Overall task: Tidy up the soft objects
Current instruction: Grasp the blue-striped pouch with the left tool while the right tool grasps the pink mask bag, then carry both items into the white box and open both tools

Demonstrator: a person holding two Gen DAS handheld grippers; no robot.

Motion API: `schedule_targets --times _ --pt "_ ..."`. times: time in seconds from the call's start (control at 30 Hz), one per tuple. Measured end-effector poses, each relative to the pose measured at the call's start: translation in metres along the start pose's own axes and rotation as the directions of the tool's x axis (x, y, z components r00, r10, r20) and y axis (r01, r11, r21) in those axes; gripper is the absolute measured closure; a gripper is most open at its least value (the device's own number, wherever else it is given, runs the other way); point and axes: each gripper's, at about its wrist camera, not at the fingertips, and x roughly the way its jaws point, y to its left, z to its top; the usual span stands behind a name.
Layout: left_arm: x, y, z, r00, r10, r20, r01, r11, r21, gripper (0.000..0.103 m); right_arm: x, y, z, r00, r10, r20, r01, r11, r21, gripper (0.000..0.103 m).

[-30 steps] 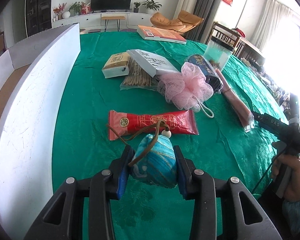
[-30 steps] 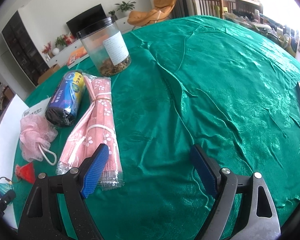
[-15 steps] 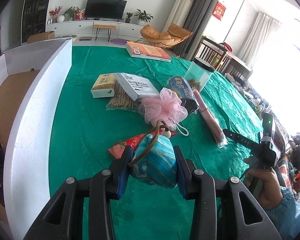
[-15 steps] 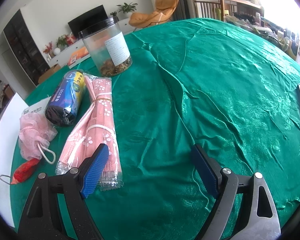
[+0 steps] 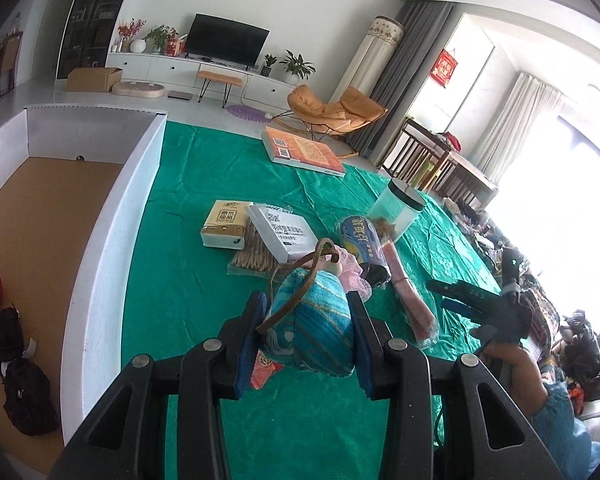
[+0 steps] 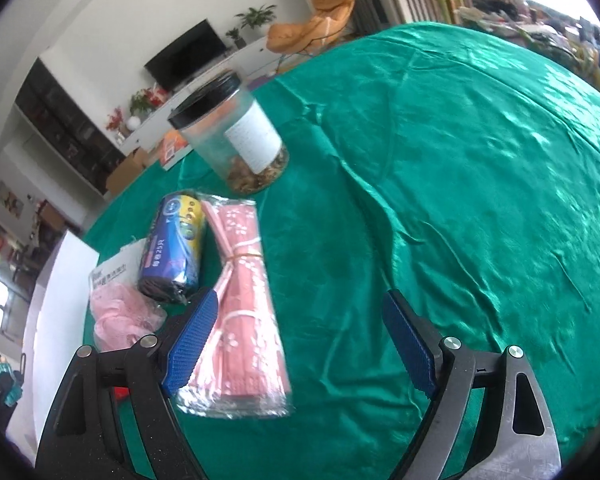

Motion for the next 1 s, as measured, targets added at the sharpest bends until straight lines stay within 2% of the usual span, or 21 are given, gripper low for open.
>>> schedule_targets --times 0.07,0.13,0.17,0.2,0.23,0.37,0.47,0.53,0.63,0.7,0.8,0.93,0.97,1.0 --pt "-0.002 0.002 -0.002 1.000 0.008 0.000 -0.008 1.000 0.004 0.063 0.025 0.017 0.010 0.997 -0.002 -0.077 -0.003 0.998 -0.064 0.019" --pt "-0.006 0.005 -0.003 1.000 0.027 0.004 -0.027 1.000 0.013 0.063 0.049 0.034 0.009 0.986 -0.043 -0.161 0.017 0.987 -0.163 0.020" --pt "-0.009 0.008 -0.004 0.999 0.035 0.007 -0.035 0.999 0.013 0.063 0.057 0.041 0.005 0.978 -0.077 -0.195 0.034 0.976 -0.215 0.028" --pt "-0.012 0.012 -0.003 0.999 0.042 0.012 -0.042 0.999 0.009 0.063 0.057 0.047 0.002 0.976 -0.141 -0.169 0.089 0.955 -0.282 0.037" --pt "-0.015 0.017 -0.002 0.999 0.046 0.015 -0.046 0.999 0.000 0.063 0.053 0.050 0.000 0.975 -0.169 -0.148 0.116 0.943 -0.313 0.075" --pt "-0.026 0.034 0.002 0.998 0.061 0.027 -0.060 0.998 -0.036 0.063 0.024 0.034 0.003 0.981 -0.175 -0.082 0.152 0.961 -0.230 0.074" --pt "-0.040 0.043 0.008 0.996 0.078 0.053 -0.076 0.996 -0.046 0.063 -0.002 0.040 0.006 0.989 -0.140 -0.044 0.128 0.969 -0.212 0.074" --pt "-0.055 0.050 0.013 0.991 0.105 0.078 -0.101 0.994 -0.046 0.063 -0.018 0.062 0.008 0.995 -0.089 -0.035 0.078 0.969 -0.235 0.074" --pt "-0.081 0.067 0.021 0.974 0.200 0.111 -0.196 0.980 -0.045 0.063 -0.036 0.118 0.001 0.997 0.050 -0.064 -0.066 0.956 -0.287 0.074" --pt "-0.100 0.085 0.023 0.954 0.269 0.129 -0.263 0.963 -0.062 0.063 -0.042 0.167 -0.006 0.976 0.182 -0.117 -0.209 0.932 -0.298 0.073" --pt "-0.127 0.117 0.020 0.926 0.352 0.138 -0.338 0.934 -0.116 0.063 -0.049 0.249 -0.030 0.913 0.348 -0.215 -0.403 0.856 -0.325 0.073" --pt "-0.147 0.157 0.006 0.877 0.473 0.091 -0.455 0.875 -0.163 0.061 -0.048 0.353 -0.076 0.824 0.443 -0.353 -0.560 0.727 -0.397 0.073" --pt "-0.149 0.165 0.001 0.863 0.500 0.075 -0.481 0.858 -0.179 0.053 -0.046 0.373 -0.088 0.808 0.452 -0.379 -0.584 0.705 -0.403 0.070" --pt "-0.151 0.173 -0.005 0.853 0.519 0.056 -0.499 0.843 -0.201 0.026 -0.043 0.390 -0.098 0.795 0.458 -0.397 -0.600 0.686 -0.412 0.064"
